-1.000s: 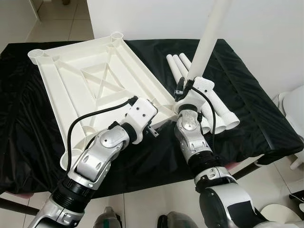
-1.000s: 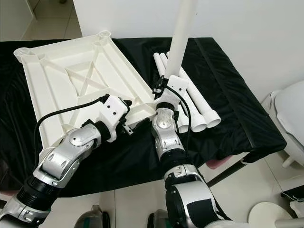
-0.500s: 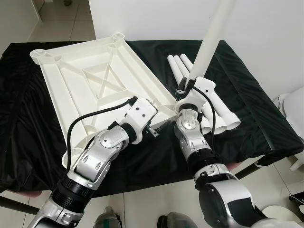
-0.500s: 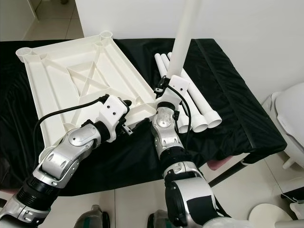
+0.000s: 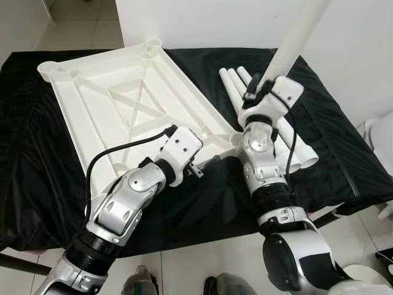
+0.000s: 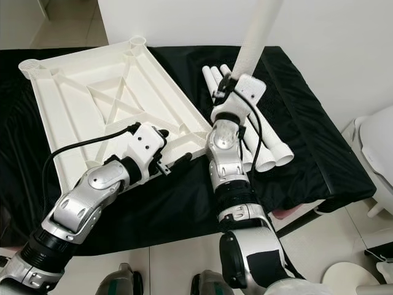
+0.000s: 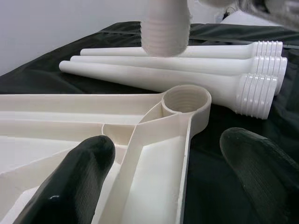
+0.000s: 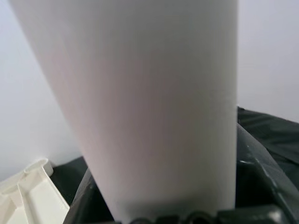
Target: Building children table
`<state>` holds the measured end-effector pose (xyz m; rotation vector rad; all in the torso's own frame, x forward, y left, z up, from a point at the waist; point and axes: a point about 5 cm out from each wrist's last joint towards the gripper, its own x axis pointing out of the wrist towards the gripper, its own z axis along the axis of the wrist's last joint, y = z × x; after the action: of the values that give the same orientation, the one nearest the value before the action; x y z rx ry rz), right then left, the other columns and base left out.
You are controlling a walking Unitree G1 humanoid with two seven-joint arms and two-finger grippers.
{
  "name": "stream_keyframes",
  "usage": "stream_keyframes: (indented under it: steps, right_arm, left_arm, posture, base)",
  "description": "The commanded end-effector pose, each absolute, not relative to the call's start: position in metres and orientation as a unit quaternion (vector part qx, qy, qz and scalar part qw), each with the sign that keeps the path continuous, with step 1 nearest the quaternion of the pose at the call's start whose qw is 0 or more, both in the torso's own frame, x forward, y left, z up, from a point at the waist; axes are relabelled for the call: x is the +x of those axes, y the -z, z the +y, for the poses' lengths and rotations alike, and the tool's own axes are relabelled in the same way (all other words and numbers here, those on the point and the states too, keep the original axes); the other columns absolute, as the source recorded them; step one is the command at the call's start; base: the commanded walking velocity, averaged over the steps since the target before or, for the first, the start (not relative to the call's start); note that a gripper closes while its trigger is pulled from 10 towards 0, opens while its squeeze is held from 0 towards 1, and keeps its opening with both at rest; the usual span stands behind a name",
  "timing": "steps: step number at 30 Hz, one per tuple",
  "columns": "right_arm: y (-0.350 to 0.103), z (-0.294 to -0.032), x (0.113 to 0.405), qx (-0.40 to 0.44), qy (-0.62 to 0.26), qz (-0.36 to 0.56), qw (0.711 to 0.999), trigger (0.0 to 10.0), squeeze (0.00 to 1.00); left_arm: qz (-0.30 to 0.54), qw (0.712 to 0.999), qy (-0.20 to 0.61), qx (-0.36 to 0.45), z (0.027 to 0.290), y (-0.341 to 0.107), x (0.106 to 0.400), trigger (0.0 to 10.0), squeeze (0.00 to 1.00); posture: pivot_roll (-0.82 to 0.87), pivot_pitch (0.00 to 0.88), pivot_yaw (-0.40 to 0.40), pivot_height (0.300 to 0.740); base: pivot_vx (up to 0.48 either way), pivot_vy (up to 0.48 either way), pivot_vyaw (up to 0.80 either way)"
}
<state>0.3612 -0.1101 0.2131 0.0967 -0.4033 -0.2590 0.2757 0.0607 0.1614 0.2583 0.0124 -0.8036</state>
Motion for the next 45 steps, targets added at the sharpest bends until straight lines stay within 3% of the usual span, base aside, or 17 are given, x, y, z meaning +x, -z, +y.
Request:
stream_keyframes:
  steps: [1,10,19,44,45]
  right_arm:
    - [-0.228,-0.112,0.361,0.053,0.115,-0.221,0.967,10.0,0.00]
    - [-0.222,-0.119,0.363,0.050,0.082,-0.200,0.975,10.0,0.00]
    - [-0.206,-0.149,0.366,0.019,0.037,-0.158,0.987,10.0,0.00]
    - [-0.199,-0.142,0.360,0.017,-0.020,-0.152,0.988,10.0,0.00]
    - [-0.199,-0.142,0.360,0.017,-0.023,-0.151,0.988,10.0,0.00]
  left_arm:
    - [0.012,0.894,0.429,0.127,0.055,-0.159,0.273,10.0,0.00]
    - [0.014,0.893,0.432,0.125,0.055,-0.157,0.273,10.0,0.00]
    - [0.006,0.895,0.426,0.134,0.058,-0.160,0.281,10.0,0.00]
    - [-0.012,0.897,0.424,0.123,0.062,-0.171,0.289,10.0,0.00]
    - [-0.014,0.896,0.425,0.125,0.062,-0.172,0.289,10.0,0.25]
  posture:
    - [0.00,0.000,-0.025,0.740]
    - [0.00,0.000,-0.030,0.740]
    - [-0.04,0.000,-0.020,0.740]
    - [-0.03,0.000,-0.003,0.740]
    - [-0.02,0.000,-0.004,0.740]
  base:
    - [0.000,0.000,0.00]
    - [0.000,0.000,0.00]
    - [0.000,0.000,0.00]
    - [0.000,0.000,0.00]
    - [0.000,0.000,0.00]
